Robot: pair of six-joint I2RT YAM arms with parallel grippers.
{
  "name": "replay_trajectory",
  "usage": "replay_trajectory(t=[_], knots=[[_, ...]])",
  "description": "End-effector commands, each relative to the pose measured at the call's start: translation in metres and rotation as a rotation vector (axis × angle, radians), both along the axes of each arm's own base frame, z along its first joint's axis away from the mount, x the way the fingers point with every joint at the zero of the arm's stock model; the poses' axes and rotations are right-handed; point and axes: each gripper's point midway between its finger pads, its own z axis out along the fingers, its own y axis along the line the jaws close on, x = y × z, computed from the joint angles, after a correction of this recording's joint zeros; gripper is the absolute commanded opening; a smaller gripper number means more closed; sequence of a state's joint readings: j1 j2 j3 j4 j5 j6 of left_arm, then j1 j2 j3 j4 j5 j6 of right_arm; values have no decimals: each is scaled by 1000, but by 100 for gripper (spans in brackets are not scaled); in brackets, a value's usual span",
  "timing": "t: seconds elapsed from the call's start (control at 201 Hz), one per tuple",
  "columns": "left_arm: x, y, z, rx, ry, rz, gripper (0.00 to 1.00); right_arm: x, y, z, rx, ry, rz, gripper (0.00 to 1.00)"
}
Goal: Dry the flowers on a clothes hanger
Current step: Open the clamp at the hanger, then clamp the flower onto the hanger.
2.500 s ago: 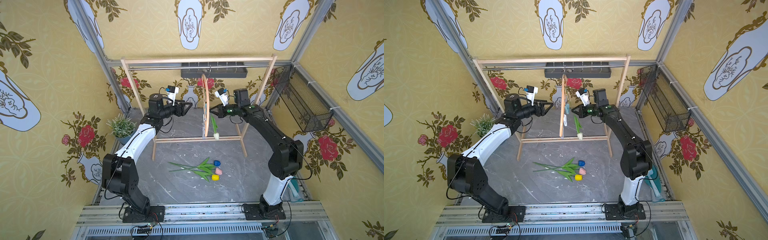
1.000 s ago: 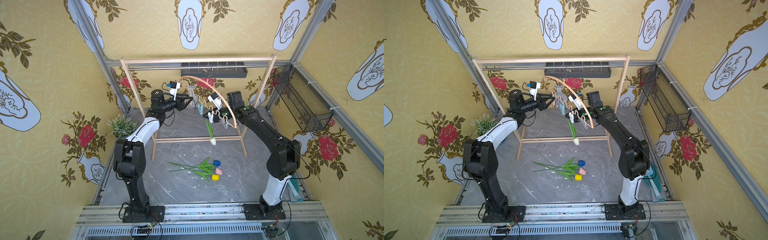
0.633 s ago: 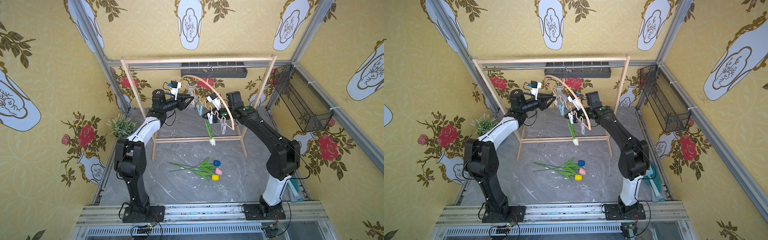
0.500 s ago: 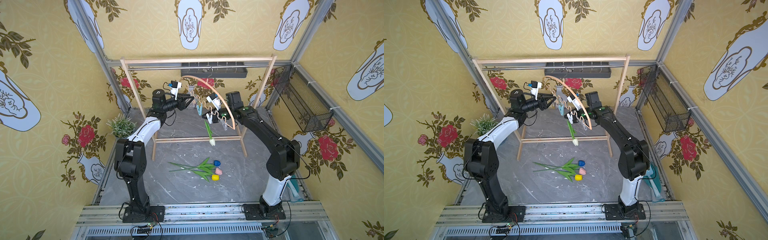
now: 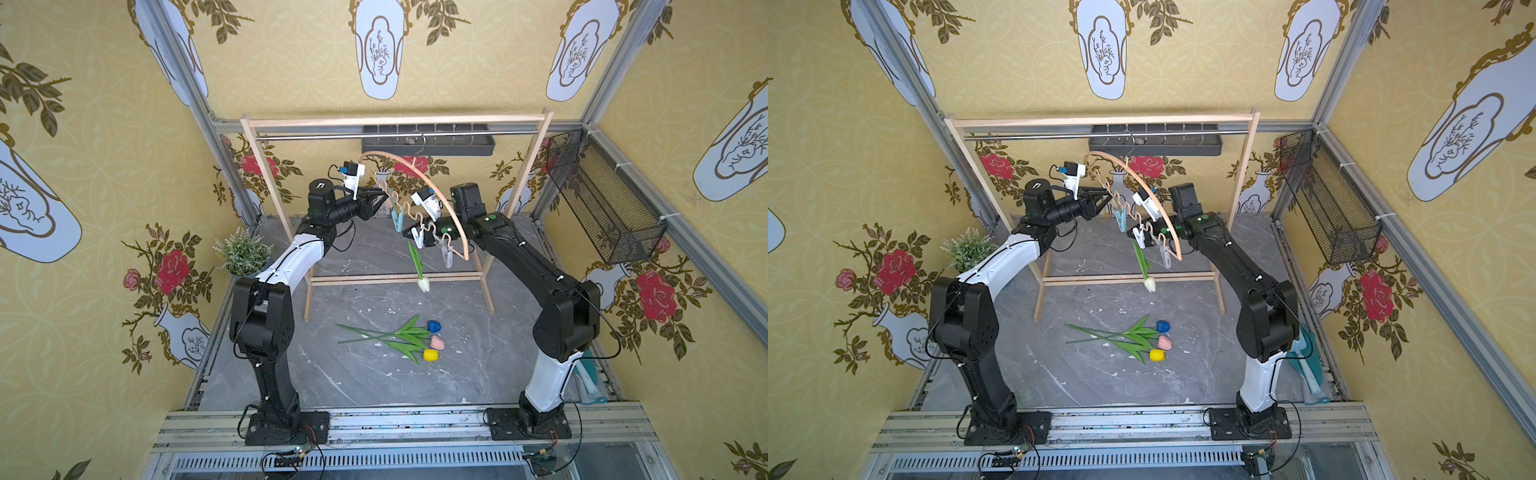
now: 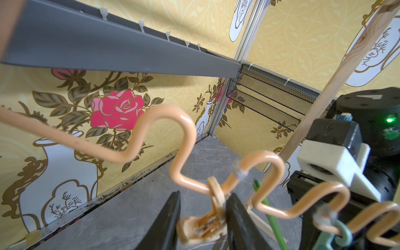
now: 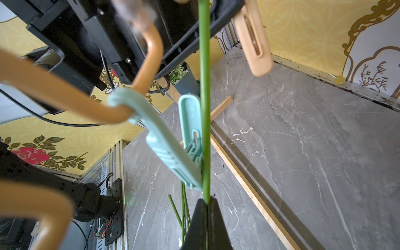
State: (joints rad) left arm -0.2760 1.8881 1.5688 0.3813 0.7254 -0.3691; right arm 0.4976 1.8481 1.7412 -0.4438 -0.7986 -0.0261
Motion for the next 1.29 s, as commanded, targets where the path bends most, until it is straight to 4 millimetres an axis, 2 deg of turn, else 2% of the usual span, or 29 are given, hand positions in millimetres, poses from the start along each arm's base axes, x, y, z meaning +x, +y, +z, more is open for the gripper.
replay_trajectory(t=[0.0, 0.115, 0.269, 0.344, 0.662, 0.926, 1.285], knots=[[1, -1, -3, -3, 6, 12, 33, -1, 1, 8, 18, -31, 2, 0], [1, -2, -5, -12, 23, 5, 28, 2, -1, 6, 19, -28, -24, 0], [-4, -5, -3, -23, 33, -13, 25, 33, -28, -6, 71, 52, -170, 0], [-8, -5, -2, -25, 29, -21, 25, 38, -33, -10, 128, 125, -160, 0], [-13, -7, 0, -45, 29, -38, 25, 30, -13, 1, 258, 211, -5, 0], [-15, -9, 0, -59, 35, -64, 25, 33, 0, -4, 282, 261, 33, 0], [-17, -10, -5, -54, 42, -72, 25, 25, 14, 3, 312, 256, 86, 0]])
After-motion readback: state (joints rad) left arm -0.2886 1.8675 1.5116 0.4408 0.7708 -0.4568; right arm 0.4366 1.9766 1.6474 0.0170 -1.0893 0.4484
